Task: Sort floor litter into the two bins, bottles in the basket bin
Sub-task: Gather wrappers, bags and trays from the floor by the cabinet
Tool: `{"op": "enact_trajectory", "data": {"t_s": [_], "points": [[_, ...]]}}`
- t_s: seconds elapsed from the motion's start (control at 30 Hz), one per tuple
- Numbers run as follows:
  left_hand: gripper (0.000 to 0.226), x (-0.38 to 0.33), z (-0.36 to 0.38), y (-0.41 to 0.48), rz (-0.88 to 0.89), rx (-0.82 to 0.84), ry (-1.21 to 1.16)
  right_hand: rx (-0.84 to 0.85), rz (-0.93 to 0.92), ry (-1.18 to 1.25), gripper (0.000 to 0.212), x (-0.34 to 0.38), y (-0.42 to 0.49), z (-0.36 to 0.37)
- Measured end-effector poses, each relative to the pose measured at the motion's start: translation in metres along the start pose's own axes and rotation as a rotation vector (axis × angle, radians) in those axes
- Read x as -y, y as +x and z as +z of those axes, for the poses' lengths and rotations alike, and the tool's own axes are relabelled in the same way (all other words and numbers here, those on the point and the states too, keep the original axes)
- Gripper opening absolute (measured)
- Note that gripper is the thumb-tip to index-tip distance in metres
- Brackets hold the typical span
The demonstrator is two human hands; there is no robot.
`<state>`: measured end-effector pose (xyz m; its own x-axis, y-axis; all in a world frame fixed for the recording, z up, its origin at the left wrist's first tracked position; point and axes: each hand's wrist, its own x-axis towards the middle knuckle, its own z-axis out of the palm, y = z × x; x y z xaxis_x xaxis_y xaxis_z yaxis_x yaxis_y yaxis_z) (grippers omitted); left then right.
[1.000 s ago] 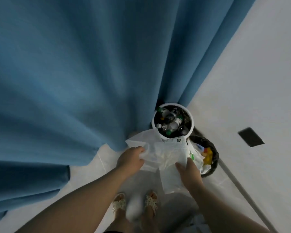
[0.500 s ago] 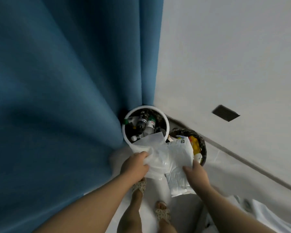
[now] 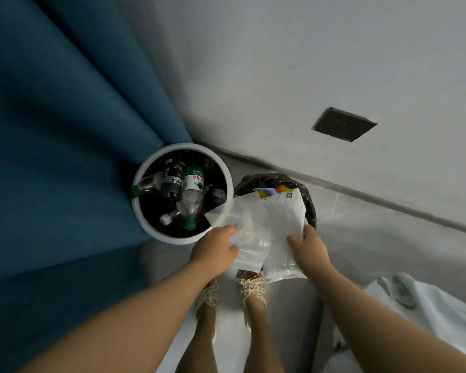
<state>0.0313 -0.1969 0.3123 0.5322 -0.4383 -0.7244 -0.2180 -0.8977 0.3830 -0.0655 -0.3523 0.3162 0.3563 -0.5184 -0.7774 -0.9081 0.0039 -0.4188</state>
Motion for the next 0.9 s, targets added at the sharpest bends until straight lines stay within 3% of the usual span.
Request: {"op": "enact_trajectory", "data": {"t_s": [0.1, 0.17, 0.27, 0.37, 0.6, 0.9], "points": [[0.051, -0.001, 0.026, 0.029, -0.003, -0.078, 0.066, 0.003, 0.019, -0.096, 0.060, -0.016, 0.031, 0.004], [0.061, -0.004, 0.041, 0.041, 0.012, -0.118, 0.093, -0.069, -0.020, -0.384, 0.070, -0.027, 0.044, 0.005], [0.069, -0.008, 0.060, 0.053, 0.086, -0.097, 0.129, -0.079, -0.162, -0.631, 0.067, -0.041, 0.053, 0.010], [0.066, -0.006, 0.075, 0.066, 0.116, -0.032, 0.260, 0.051, -0.258, -0.742, 0.058, -0.049, 0.062, 0.020], [0.061, -0.005, 0.101, 0.103, 0.165, 0.105, 0.490, 0.132, -0.229, -0.737, 0.060, -0.060, 0.106, 0.043], [0.061, 0.008, 0.128, 0.167, 0.068, 0.148, 0.531, 0.283, -0.181, -0.681, 0.068, -0.071, 0.164, 0.063]]}}
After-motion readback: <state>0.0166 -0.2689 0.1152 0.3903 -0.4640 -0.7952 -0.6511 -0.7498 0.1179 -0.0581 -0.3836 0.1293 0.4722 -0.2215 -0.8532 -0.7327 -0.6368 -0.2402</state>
